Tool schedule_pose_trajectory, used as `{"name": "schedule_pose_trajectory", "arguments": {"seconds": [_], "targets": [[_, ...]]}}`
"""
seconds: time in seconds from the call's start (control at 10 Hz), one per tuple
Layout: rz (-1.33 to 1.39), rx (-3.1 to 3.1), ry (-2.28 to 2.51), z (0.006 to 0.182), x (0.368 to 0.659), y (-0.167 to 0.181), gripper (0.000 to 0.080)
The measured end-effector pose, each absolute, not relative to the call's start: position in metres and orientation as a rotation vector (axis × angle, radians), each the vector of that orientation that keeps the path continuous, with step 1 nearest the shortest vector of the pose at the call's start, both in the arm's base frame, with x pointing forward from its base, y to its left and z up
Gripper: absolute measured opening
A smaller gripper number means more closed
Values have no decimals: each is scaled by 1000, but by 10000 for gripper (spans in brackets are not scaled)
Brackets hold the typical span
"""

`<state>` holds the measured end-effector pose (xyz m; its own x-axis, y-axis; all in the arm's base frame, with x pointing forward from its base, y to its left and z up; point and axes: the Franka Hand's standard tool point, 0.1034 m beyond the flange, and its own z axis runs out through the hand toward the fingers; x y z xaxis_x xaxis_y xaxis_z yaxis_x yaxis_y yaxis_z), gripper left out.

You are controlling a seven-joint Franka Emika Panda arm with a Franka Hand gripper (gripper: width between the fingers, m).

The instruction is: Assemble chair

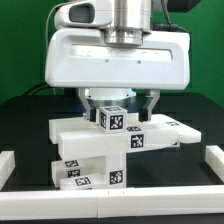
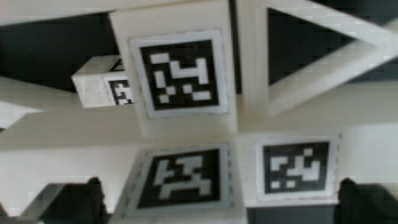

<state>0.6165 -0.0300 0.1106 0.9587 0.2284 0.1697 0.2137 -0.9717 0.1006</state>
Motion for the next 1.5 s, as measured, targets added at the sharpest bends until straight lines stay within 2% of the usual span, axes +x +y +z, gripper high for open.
{"name": "schedule_pose_trajectory", "arguments": {"seconds": [0.2,0.4,0.5,0.6,0.9,1.5], "targets": [[279,3036,302,111,616,-30,649],[288,3064,100,110,616,-30,399],[291,3072,13,110,616,-30,399],[294,3076,-75,110,616,-29,265],[303,3067,-456,109,618,-32,265],[288,2820,-1569,109,619,-36,266]]}}
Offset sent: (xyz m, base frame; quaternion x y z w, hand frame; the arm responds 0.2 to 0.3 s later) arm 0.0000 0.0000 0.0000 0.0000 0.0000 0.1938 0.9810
